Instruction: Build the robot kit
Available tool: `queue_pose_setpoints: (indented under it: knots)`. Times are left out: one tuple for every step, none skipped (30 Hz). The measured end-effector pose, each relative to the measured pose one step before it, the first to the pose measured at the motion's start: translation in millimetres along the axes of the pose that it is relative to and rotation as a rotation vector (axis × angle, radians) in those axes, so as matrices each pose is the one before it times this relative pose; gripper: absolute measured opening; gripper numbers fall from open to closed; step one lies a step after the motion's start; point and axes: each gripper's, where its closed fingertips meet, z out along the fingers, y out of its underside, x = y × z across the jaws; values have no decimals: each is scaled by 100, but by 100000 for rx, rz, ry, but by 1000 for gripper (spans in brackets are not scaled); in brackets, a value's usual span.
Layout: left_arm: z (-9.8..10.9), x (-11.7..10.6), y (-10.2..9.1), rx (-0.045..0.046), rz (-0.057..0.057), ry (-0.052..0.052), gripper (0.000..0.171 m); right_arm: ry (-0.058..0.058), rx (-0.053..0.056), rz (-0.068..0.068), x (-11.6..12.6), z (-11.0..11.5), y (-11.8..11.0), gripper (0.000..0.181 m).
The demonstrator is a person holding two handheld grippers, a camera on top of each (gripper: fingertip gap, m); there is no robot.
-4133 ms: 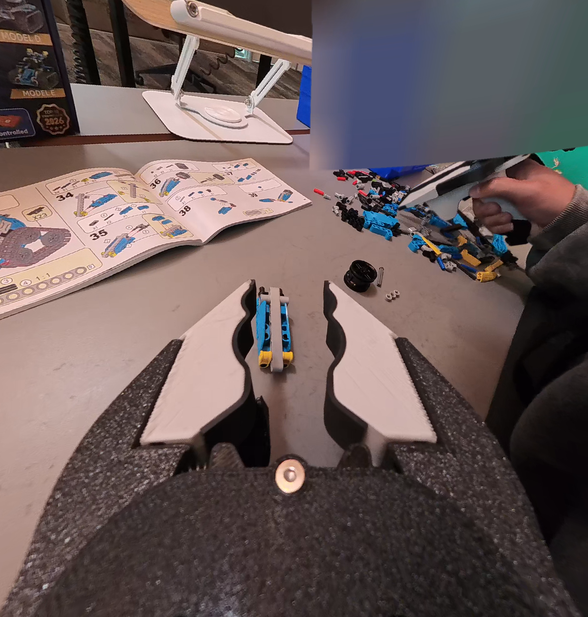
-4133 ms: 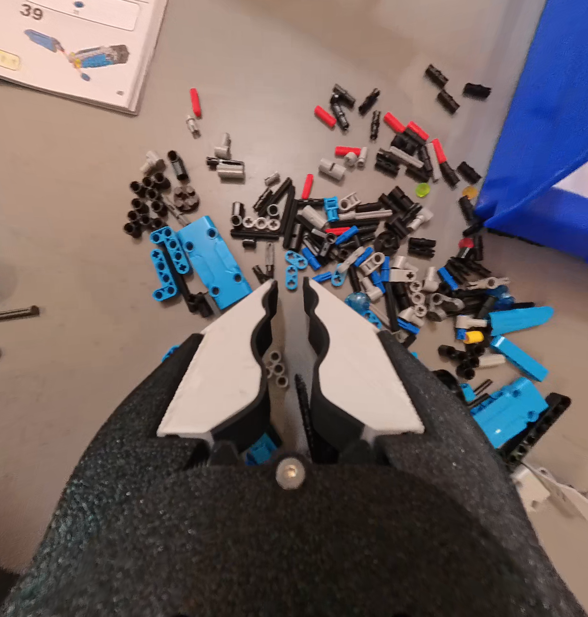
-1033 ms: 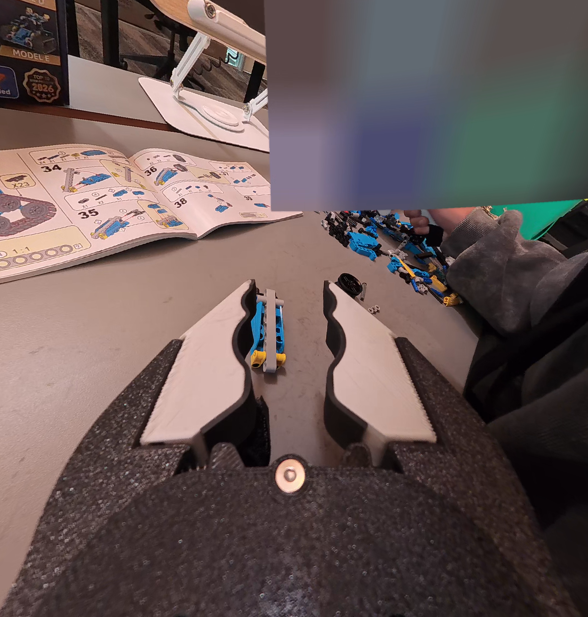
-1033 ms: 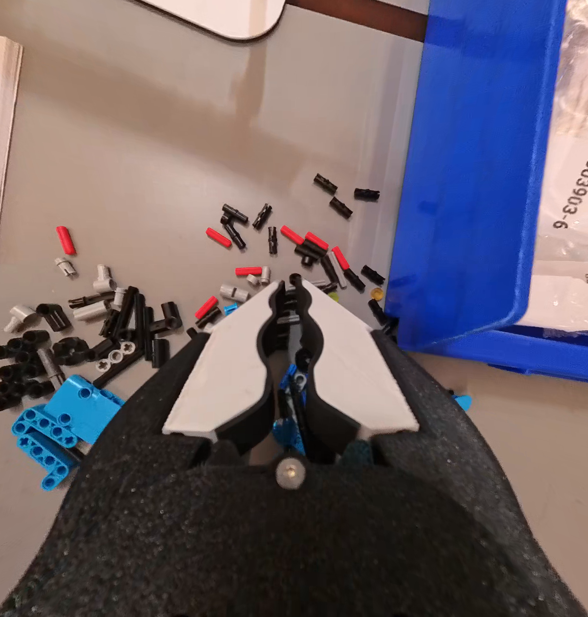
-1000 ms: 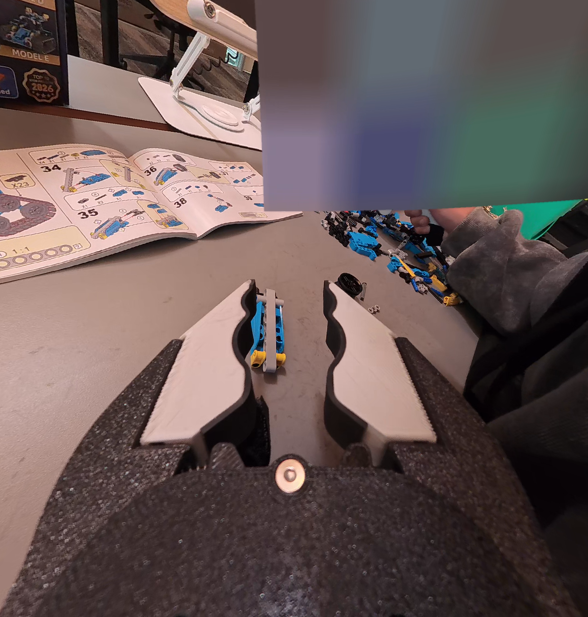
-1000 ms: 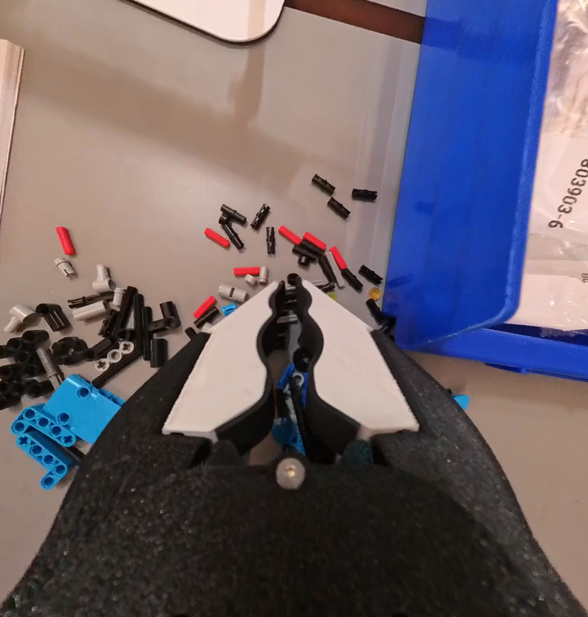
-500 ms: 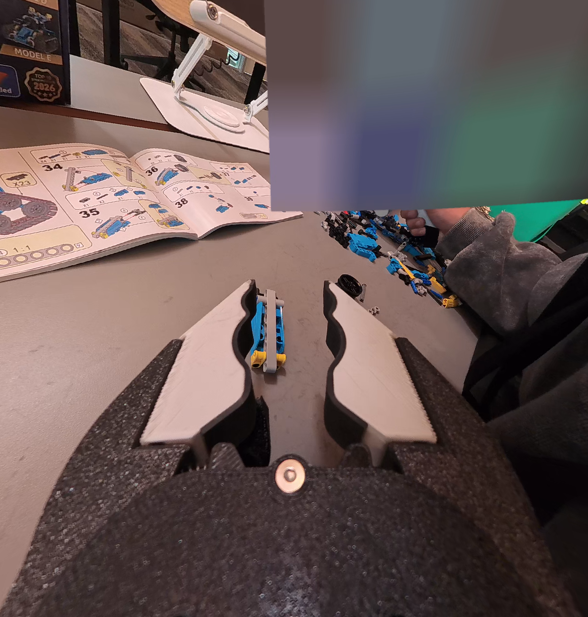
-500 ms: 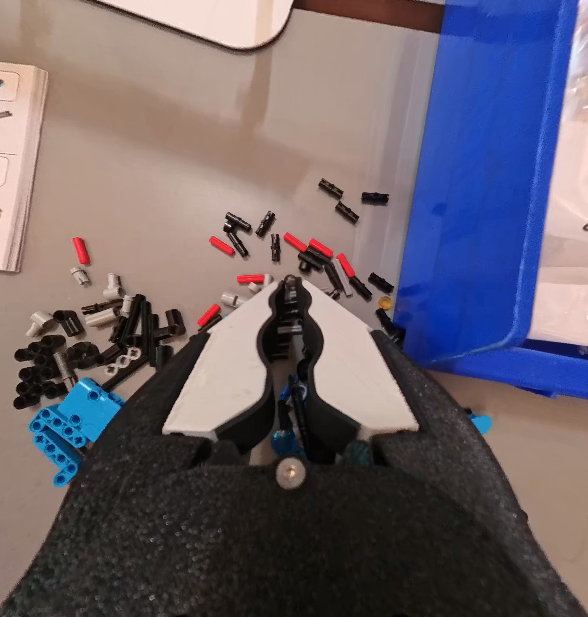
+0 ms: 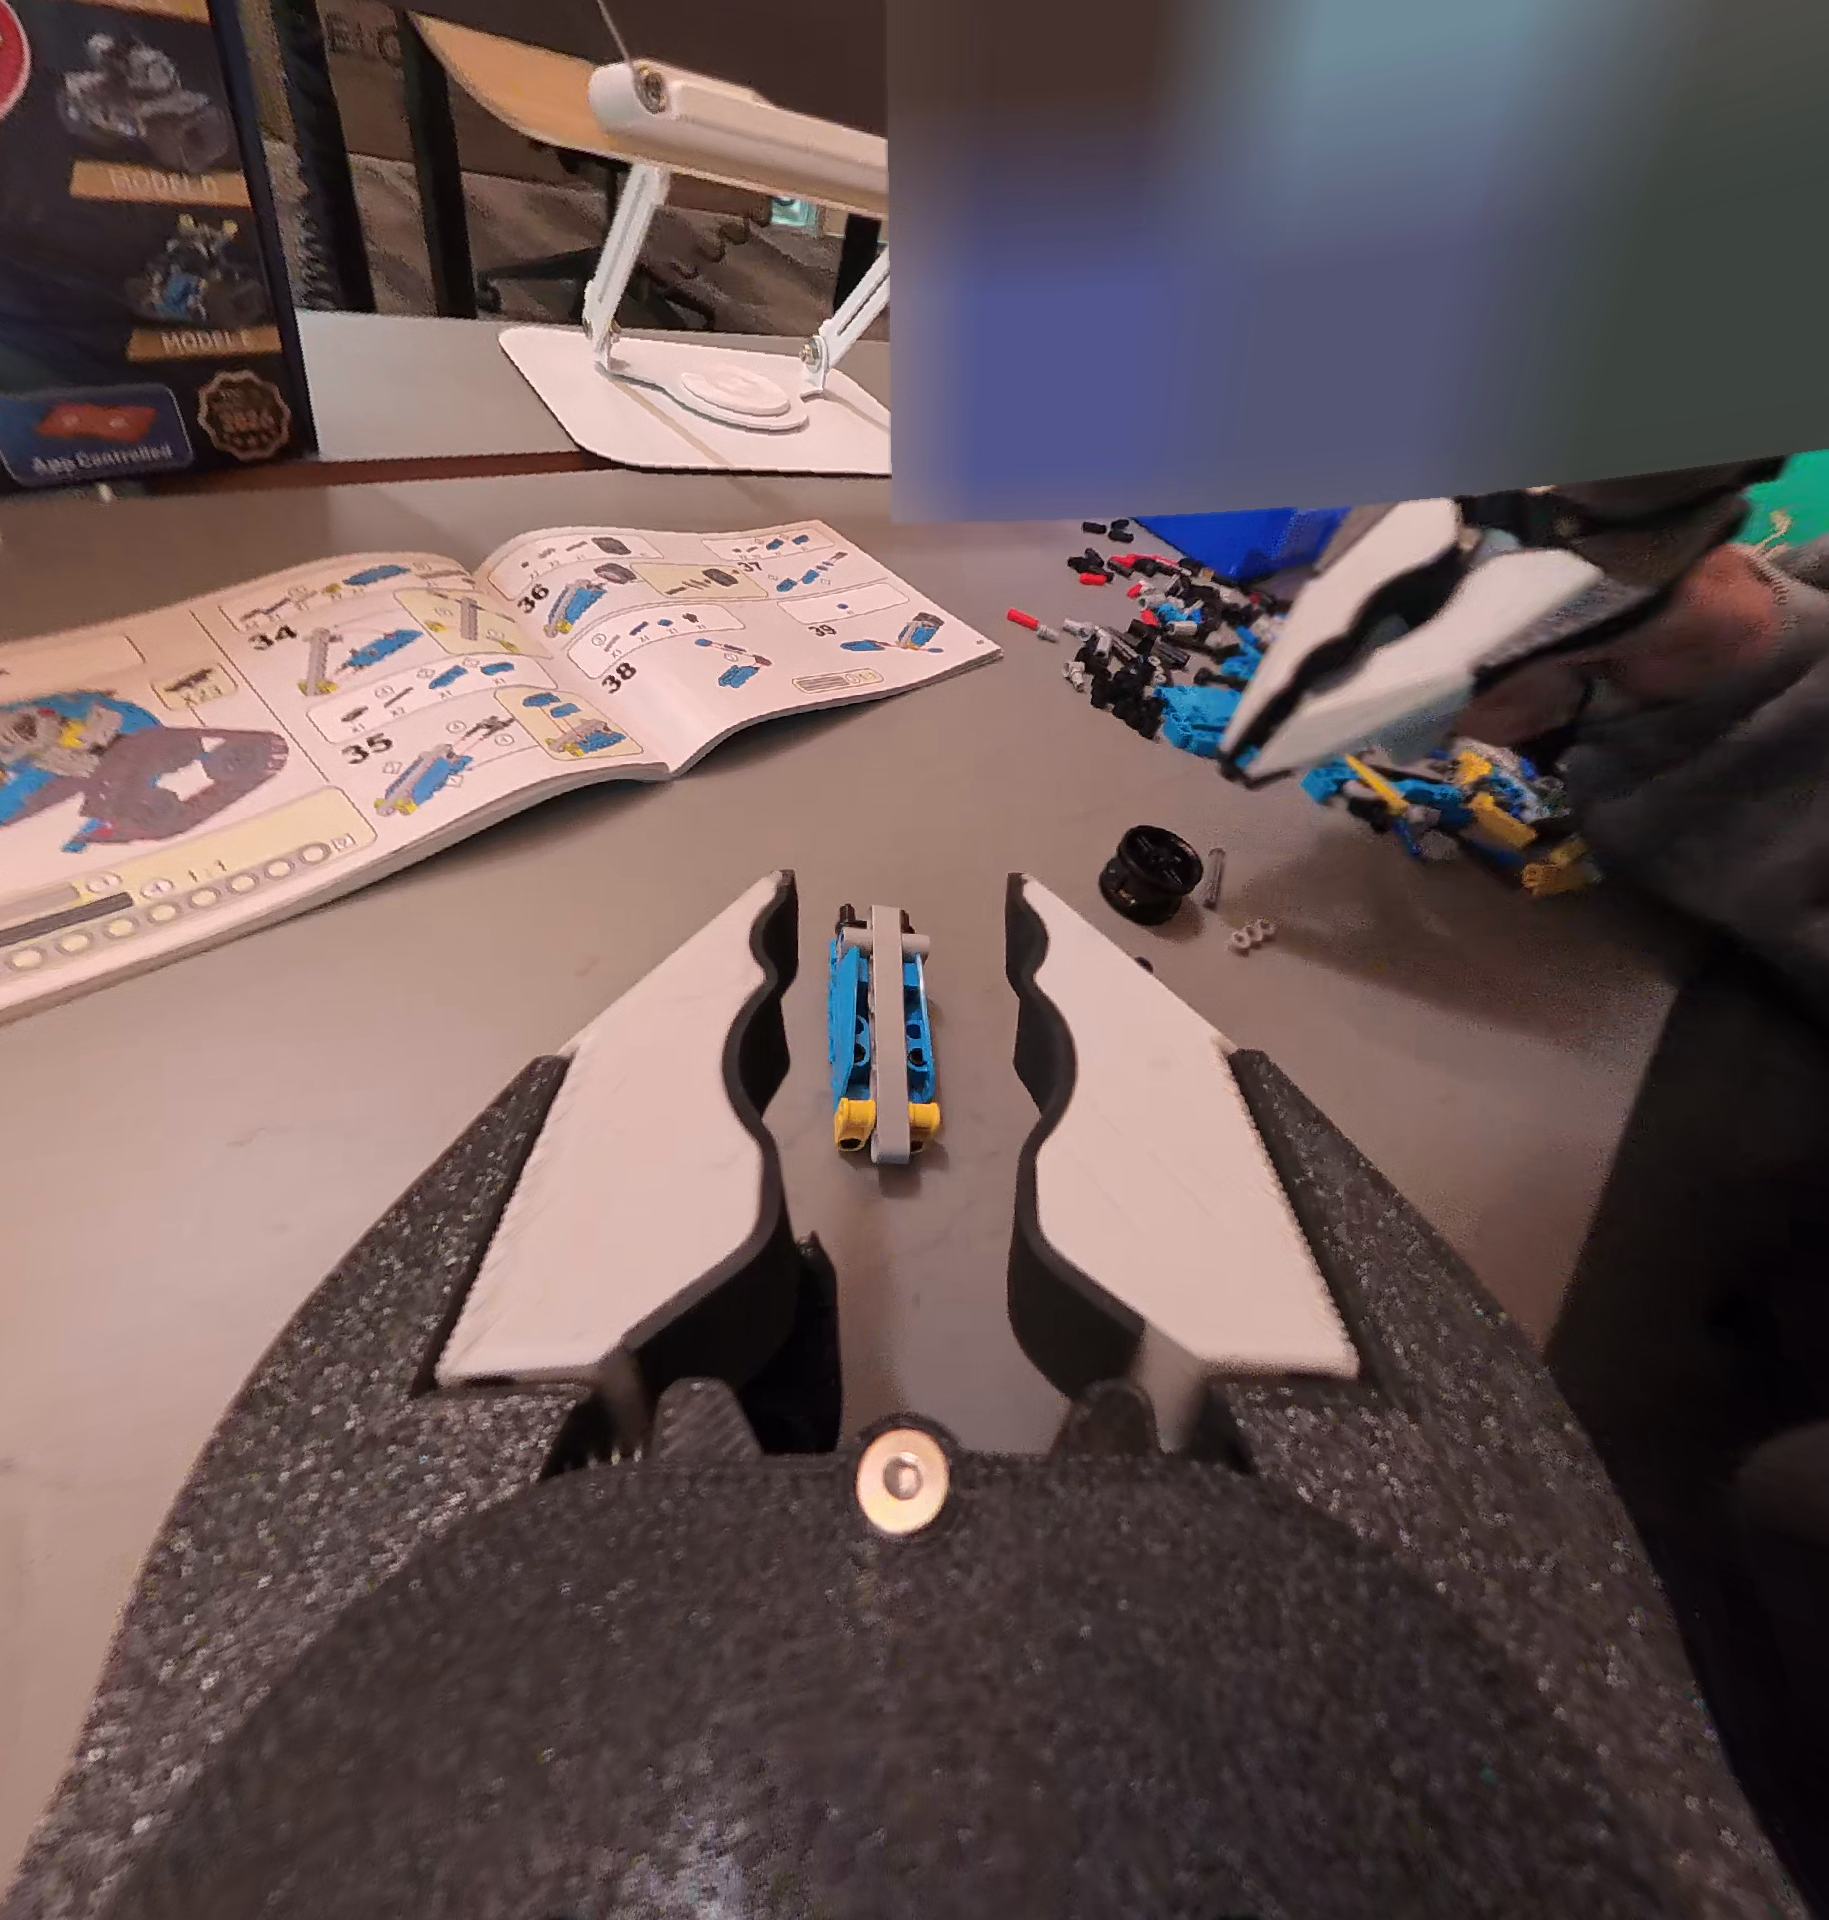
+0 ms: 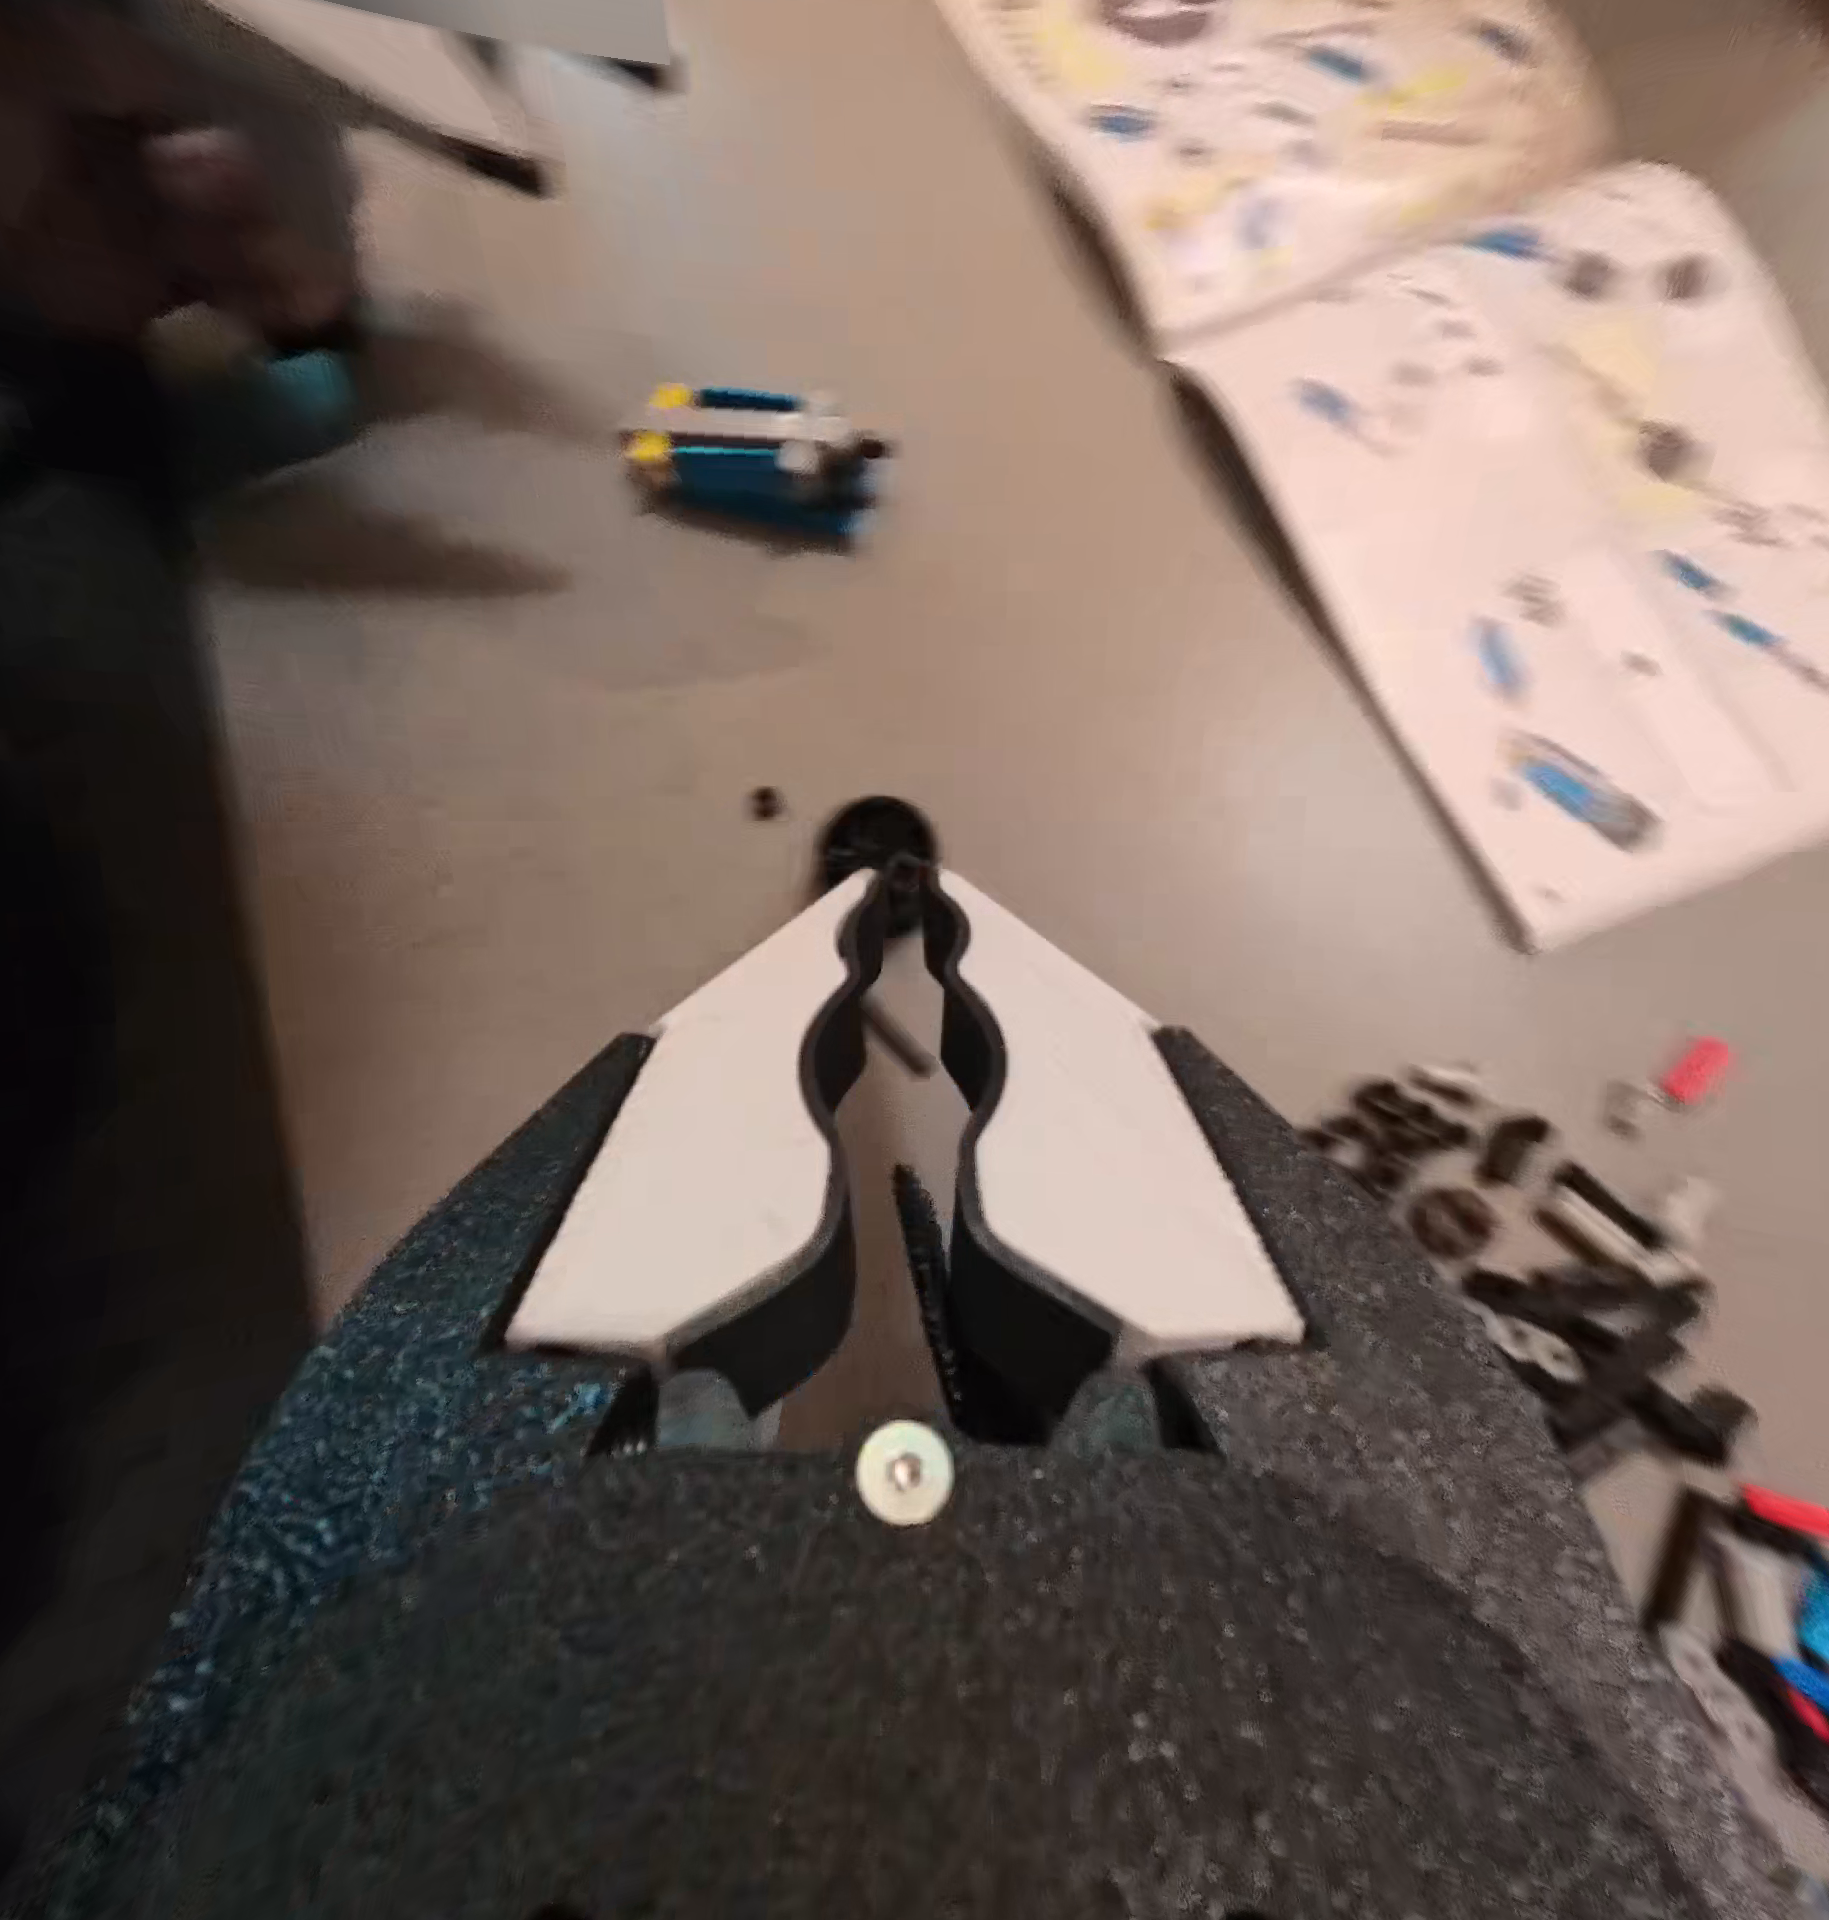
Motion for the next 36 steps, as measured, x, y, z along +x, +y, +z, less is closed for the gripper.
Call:
queue_pose_setpoints:
  knots:
    - [-10, 63, -42, 25, 1687, -745, 40, -3987, -712, -2972, -1397, 124, -100, 7]
    - [4, 94, 1, -144, 1615, -578, 40, -3708, -353, -1997, -1189, 127, -115, 6]
    - [32, 66, 52, -442, 1656, -662, 40, -4474, -1066, -1635, -1219, 247, 62, 7]
    - [52, 27, 105, -738, 1674, -891, 39, -4229, -1902, -1745, -1138, 374, 216, 6]
    - [56, -18, 125, -900, 1692, -1118, 39, -2526, -982, -1822, -828, 413, 89, 6]
    - [45, -64, 101, -741, 1727, -1361, 39, -491, -670, -1711, -425, 400, 24, 7]
    - [9, -53, 54, -477, 1631, -1241, 39, 375, -1351, -1301, -215, 435, 109, 7]
    - [-10, -16, -3, -163, 1448, -989, 39, 796, -1759, -1342, -81, 413, 155, 7]
    - [-26, -13, -29, 50, 1251, -865, 38, 2233, -1418, -1298, 200, 392, 133, 7]
    - [-45, -31, -31, 65, 940, -804, 38, 1732, -1448, -1071, 197, 388, 202, 7]
    - [-42, -43, -25, 42, 589, -703, 38, 643, -1645, -652, 92, 393, 296, 7]
    - [-25, -68, -21, 12, 311, -679, 37, 1208, -1967, -127, 232, 388, 392, 7]
    - [-14, -72, -12, -22, 183, -628, 37, 693, -1952, -50, 156, 372, 390, 7]
    - [-27, -64, -24, 27, 201, -543, 37, 228, -1703, -165, 71, 325, 356, 7]
    - [-8, -36, -16, -3, 246, -397, 37, 831, -1965, -362, 136, 293, 373, 7]
    - [-14, -12, 8, -90, 334, -276, 37, 1006, -1964, -482, 152, 254, 336, 8]
    - [-22, -14, -17, -25, 508, -406, 37, 149, 1209, 80, 18, -33, -174, 7]
    - [-26, -27, -13, 45, 640, -565, 37, 147, -723, 223, 19, 26, 93, 7]
    - [-7, -8, 20, -125, 490, -386, 37, 41, -19, 541, -3, -6, 25, 7]
    - [-5, 50, 34, -256, 224, 29, 37, 6, 240, 734, -1, 0, 5, 7]
    - [-9, 100, 16, -86, 106, 252, 37, -96, 204, 732, 5, 2, 1, 7]
    - [-7, 105, -8, 30, 221, 248, 37, -133, 92, 272, 2, -7, 3, 7]
    - [42, 91, -6, -52, 363, 123, 37, -211, 126, -104, -2, 10, -4, 7]
    - [71, 72, 58, -431, 337, 98, 37, -384, 245, 83, 0, 5, -5, 7]
    - [53, 64, 81, -574, 278, -25, 37, -595, 348, 416, -3, -3, -4, 7]
    - [9, 44, 33, -205, 376, -156, 37, -701, 475, 613, -1, 0, -1, 7]
    - [-49, 63, -29, 244, 421, -117, 37, -714, 517, 647, 4, -11, 8, 7]
    - [-73, 52, -104, 691, 248, 11, 37, -626, 432, 626, -1, 1, -5, 7]
    - [-51, 35, -130, 828, -126, 93, 37, -512, 422, 496, 4, 1, -3, 7]
    - [7, 18, -74, 431, -403, 270, 37, -495, 464, 482, 7, -8, 6, 7]
    - [51, 30, -5, -120, -353, 395, 37, -506, 497, 573, 1, 1, 7, 7]
    - [52, 54, 76, -452, -234, 355, 37, -426, 472, 474, -2, -13, 13, 7]
    - [20, 77, 63, -322, -68, 255, 37, -250, 240, 254, -3, -16, 17, 7]
    - [-55, 43, -17, 149, 95, -12, 37, -38, 17, 39, 2, -6, 5, 7]
    - [-92, 25, -90, 529, 143, -185, 37, 107, -115, -212, 0, 7, 2, 7]
    - [-88, 5, -82, 525, -23, -152, 37, 95, -210, -92, -1, 3, -7, 7]
